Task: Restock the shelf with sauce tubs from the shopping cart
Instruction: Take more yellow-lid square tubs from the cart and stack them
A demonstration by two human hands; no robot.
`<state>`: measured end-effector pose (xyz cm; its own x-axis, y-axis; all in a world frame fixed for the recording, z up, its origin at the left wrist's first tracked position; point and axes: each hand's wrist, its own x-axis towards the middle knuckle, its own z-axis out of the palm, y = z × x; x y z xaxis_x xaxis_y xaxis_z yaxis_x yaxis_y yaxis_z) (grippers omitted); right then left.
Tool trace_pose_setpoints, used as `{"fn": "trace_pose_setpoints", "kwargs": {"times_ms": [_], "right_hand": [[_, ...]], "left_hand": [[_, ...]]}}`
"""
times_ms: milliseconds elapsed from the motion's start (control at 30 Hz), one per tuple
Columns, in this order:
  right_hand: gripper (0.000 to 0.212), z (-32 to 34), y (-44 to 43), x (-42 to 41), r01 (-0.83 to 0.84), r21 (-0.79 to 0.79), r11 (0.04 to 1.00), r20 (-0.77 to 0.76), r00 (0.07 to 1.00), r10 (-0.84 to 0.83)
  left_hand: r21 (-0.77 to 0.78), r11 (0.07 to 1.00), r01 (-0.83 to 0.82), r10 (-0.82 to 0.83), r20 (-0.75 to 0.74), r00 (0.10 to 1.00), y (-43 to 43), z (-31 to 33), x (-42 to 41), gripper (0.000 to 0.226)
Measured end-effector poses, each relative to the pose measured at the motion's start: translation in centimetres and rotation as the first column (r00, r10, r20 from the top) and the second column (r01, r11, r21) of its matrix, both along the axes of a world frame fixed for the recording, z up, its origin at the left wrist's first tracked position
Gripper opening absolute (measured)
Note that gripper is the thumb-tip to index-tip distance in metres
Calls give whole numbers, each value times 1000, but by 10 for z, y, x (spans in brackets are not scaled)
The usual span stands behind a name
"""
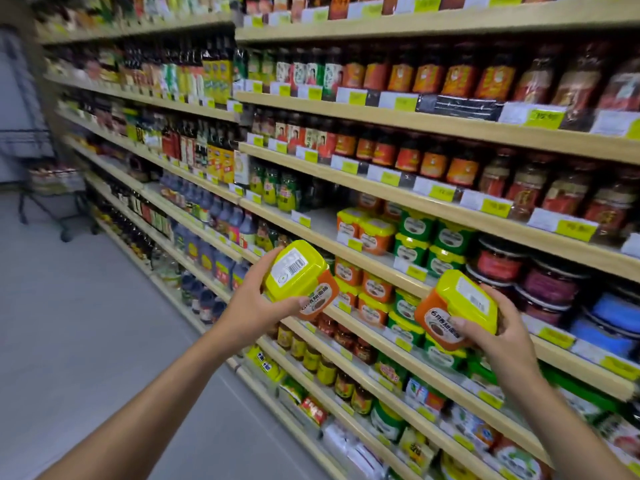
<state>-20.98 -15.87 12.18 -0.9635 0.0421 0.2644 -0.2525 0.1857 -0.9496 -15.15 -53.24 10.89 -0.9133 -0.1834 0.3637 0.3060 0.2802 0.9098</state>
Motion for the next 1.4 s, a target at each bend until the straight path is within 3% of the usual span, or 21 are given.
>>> {"fn": "trace_pose_setpoints", "kwargs": {"times_ms": [333, 467, 600, 733, 933, 1167, 1333, 1400], "right_hand": [[86, -6, -61, -135, -99, -37, 994, -2, 995, 99], [73, -5, -79, -182, -103, -70, 992, 10, 995, 104], [76, -7, -89, -212, -96, -71, 993, 31, 995, 99], [87, -9, -94, -227, -88, -48, 995, 43, 995, 90], [74, -14, -107, -236, -46, 0, 999, 37, 998, 46], [78, -19, -145, -233, 79, 11, 997, 27, 996, -79], [78, -21, -182, -226, 150, 15, 989, 35, 988, -151], [78, -22, -195, -224, 182, 20, 983, 35, 983, -183]], "left_hand": [[99, 993, 58, -61, 31, 998, -32, 12, -123, 72], [129, 988, 86, -92, 45, 995, -41, 13, -179, 71], [172, 976, 132, -142, 52, 988, -46, 11, -225, 68], [163, 973, 163, -176, 66, 982, -52, 10, -270, 71], [135, 959, 251, -265, 96, 959, -66, 4, -326, 76], [118, 936, 332, -340, 56, 939, -87, -3, -384, 62], [104, 900, 423, -430, 53, 901, -104, -2, -423, 76], [113, 886, 449, -457, 56, 888, -105, 0, -438, 91]]}}
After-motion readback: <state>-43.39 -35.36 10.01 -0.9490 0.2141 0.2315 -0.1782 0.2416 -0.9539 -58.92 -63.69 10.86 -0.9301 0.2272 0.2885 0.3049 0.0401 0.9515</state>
